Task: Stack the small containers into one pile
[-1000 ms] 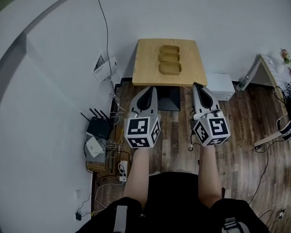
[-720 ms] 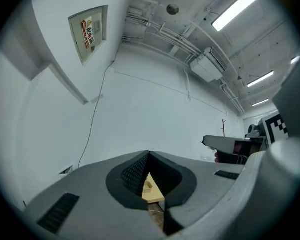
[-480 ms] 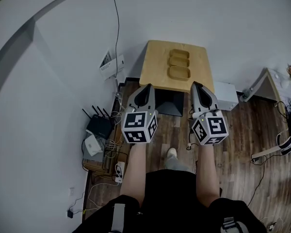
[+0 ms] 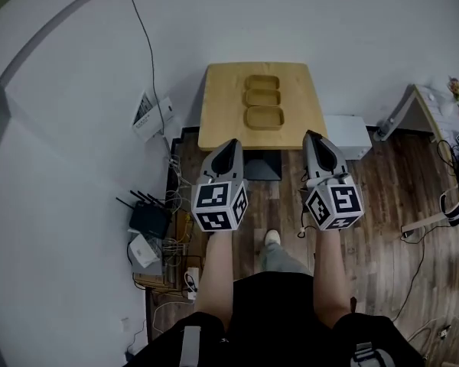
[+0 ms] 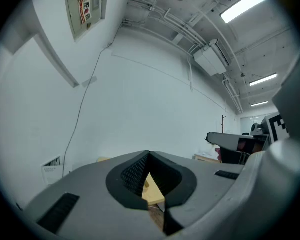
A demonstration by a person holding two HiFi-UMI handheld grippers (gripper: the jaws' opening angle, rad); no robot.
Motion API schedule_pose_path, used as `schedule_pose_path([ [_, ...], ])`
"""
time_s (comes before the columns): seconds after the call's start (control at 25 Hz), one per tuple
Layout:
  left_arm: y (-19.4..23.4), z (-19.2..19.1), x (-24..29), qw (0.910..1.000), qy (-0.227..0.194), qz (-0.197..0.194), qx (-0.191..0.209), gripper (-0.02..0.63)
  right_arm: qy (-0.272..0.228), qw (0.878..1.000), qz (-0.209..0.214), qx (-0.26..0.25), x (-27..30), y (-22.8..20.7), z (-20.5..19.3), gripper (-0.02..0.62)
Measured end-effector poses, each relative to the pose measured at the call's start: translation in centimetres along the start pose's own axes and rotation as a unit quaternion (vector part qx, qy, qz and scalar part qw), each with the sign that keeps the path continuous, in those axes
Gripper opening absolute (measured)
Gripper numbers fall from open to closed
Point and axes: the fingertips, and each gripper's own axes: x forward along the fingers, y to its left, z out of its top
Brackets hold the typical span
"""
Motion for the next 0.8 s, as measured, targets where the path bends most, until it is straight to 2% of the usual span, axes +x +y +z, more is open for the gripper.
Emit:
schedule_pose_path([
  [0.2, -1.9, -6.1, 6.0, 0.997, 0.073, -0.025, -0.005, 0.011, 0.058, 0.996, -0.054, 0.038, 1.5, -7.1, -5.8, 0.005],
  [0.36, -0.4, -8.1, 9.8, 0.995, 0.098, -0.01, -0.016, 0.011, 0.09, 0.994, -0.04, 0.051, 5.1, -8.5, -9.4, 0.003],
  [0.8, 1.9, -2.9, 17.3, 0.9966, 0.071, 0.036, 0.019, 0.011, 0.049, 0.996, 0.018, 0.068, 15.4, -12.1, -6.5, 0.003],
])
